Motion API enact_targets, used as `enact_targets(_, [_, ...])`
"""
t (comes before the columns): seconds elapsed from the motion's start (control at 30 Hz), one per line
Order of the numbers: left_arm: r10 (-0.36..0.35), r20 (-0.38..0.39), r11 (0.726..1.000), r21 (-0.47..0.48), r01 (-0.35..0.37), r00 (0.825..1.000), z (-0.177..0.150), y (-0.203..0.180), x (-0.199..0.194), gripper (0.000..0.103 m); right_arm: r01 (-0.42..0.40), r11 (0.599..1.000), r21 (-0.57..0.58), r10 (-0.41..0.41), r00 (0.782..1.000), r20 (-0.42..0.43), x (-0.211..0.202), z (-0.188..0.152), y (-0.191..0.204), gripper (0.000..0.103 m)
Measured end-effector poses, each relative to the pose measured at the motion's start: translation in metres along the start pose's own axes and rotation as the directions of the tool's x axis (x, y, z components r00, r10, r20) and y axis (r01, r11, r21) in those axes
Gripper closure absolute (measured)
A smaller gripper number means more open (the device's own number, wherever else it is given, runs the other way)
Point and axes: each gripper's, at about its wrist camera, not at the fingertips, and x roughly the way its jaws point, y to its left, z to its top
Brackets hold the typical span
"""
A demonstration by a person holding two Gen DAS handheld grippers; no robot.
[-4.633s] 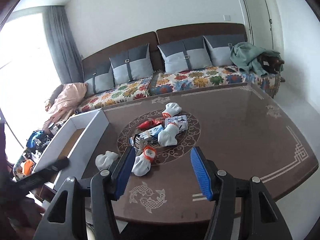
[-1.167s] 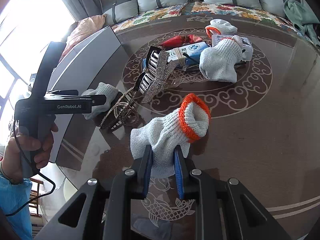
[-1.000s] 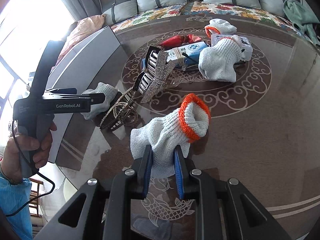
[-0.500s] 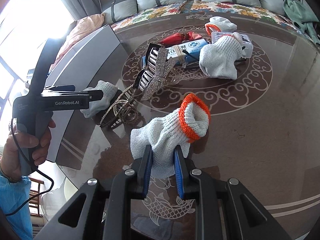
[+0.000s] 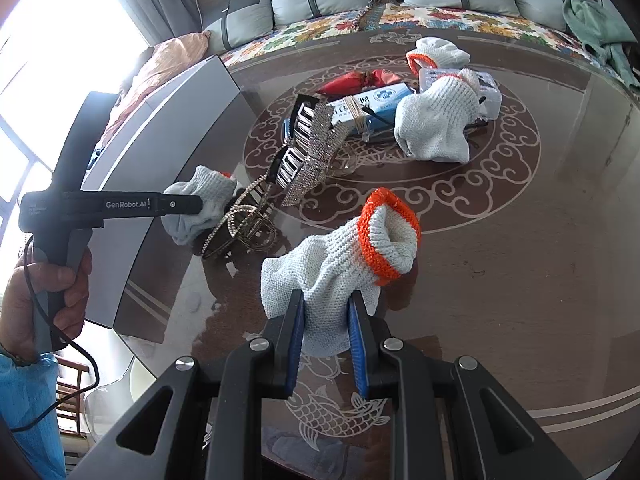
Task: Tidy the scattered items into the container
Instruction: 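Carry the grey glove with the left tool into the white box while the right tool carries its glove there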
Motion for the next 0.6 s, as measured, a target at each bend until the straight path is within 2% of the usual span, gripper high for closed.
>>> enact_targets(0.23, [-0.034, 0.117, 0.996, -0.081, 0.044, 0.993, -0.032, 0.01, -0.054, 0.075, -0.005, 0.999, -0.041, 0.006, 1.0, 0.022, -0.008, 0.004, 0.016, 0.082])
enact_targets(0.37, [-0.043, 0.194, 0.985, -0.157, 0.074, 0.98, -0.051, 0.033, -0.096, 0.075, -0.042, 0.994, -0.099, 0.044, 0.999, 0.022, -0.011, 0.011, 0.048, 0.082])
enact_targets(0.5, [-0.001, 0.265, 0.966, -0.25, 0.07, 0.964, -0.074, 0.073, -0.144, 0.075, -0.112, 0.975, -0.193, 0.121, 0.992, 0.038, -0.018, 0.025, 0.099, 0.082])
enact_targets(0.6, [0.061, 0.3, 0.948, -0.317, 0.039, 0.952, -0.085, 0.111, -0.176, 0.075, -0.176, 0.948, -0.267, 0.194, 0.98, 0.043, -0.023, 0.039, 0.142, 0.082])
